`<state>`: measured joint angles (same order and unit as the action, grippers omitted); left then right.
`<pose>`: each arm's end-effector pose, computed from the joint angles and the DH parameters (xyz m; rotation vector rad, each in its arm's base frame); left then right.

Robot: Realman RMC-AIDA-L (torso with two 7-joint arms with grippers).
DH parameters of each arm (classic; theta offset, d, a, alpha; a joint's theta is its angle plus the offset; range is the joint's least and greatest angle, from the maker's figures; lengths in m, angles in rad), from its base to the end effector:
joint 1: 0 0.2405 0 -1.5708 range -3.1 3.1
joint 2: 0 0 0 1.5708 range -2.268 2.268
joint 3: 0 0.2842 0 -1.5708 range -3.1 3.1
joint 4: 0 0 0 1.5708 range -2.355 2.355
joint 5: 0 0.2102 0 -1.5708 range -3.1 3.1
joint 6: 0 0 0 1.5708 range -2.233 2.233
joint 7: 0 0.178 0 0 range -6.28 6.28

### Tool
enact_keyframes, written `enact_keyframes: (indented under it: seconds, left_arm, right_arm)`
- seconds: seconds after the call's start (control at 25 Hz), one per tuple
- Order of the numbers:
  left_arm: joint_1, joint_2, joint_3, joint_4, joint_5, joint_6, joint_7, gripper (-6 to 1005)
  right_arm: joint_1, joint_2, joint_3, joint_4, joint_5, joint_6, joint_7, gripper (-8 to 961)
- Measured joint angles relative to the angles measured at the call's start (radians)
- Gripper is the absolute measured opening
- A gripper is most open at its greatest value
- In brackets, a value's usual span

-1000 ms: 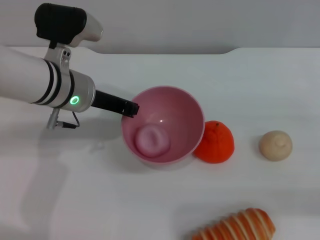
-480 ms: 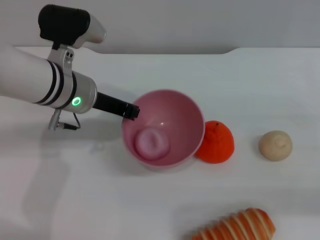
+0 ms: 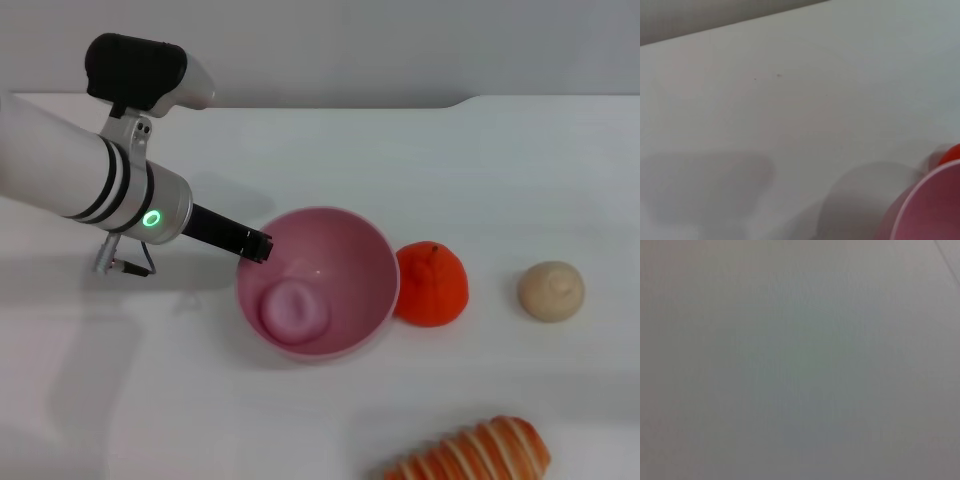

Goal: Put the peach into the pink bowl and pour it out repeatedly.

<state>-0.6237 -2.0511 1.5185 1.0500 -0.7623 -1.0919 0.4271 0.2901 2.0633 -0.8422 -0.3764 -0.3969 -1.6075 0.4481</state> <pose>-0.2256 0.4112 -0.0913 -2.4422 -1.1628 0.1453 0.3327 0.3242 0.1333 -1.1995 0.1015 1.0533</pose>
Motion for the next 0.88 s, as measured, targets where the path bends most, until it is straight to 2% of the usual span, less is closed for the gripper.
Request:
enact_keyframes:
  seconds: [0.36,0.48,0.68,0.8,0.88]
  left_arm:
    - [-0.011,-0.003,-0.008,0.002,-0.002,0.000,0.023,106]
    - [0.005,-0.005,-0.010,0.053,-0.008,0.018,0.039,106]
    - [0.071,-0.007,-0.008,0.248,-0.037,0.104,0.063,294]
    - [0.117,-0.007,0.002,0.341,-0.154,0.227,0.157,430]
    - [0.152,-0.008,0.020,0.365,-0.314,0.364,0.307,527]
  right_arm:
    - [0.004,0.000,-0.003,0.001,-0.004,0.000,0.000,552]
    - [0.004,0.000,-0.003,0.002,-0.005,0.000,0.000,552]
    - [0.002,0.000,-0.003,0.006,-0.005,0.002,0.000,551]
    - [0.004,0.001,-0.004,0.014,-0.014,0.000,0.000,551]
    - [0.004,0.002,-0.004,0.014,-0.024,0.000,0.001,551]
